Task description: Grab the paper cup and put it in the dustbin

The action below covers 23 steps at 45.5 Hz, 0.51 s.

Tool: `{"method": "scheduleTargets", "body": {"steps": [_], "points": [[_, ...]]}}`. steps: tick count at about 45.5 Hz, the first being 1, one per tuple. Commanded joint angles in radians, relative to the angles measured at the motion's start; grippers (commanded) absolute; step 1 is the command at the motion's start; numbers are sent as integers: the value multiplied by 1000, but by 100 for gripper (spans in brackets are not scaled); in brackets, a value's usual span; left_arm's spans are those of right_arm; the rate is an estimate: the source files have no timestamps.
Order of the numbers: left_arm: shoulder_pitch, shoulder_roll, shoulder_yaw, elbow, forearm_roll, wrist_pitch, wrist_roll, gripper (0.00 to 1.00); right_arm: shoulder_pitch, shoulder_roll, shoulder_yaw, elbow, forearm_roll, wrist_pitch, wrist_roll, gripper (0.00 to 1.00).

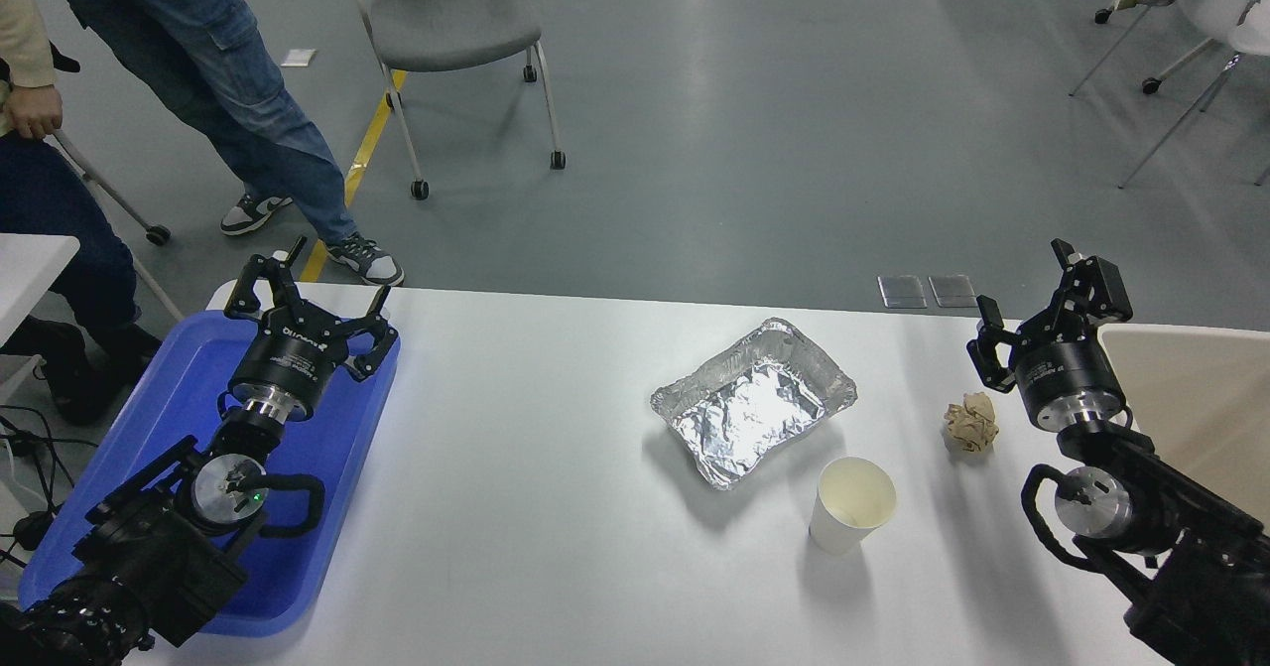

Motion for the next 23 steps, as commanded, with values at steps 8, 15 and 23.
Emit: {"method": "scheduleTargets", "body": {"steps": [8, 15, 23], "points": [[0, 0, 0, 0, 1, 0, 0, 100, -10, -34, -8, 14, 0, -2, -1, 100], [0, 0, 0, 0, 1, 0, 0, 100, 4, -47, -38, 4, 2, -4, -1, 100], [0, 0, 0, 0, 1, 0, 0, 100, 18, -85, -98, -2, 0, -4, -3, 100]]}}
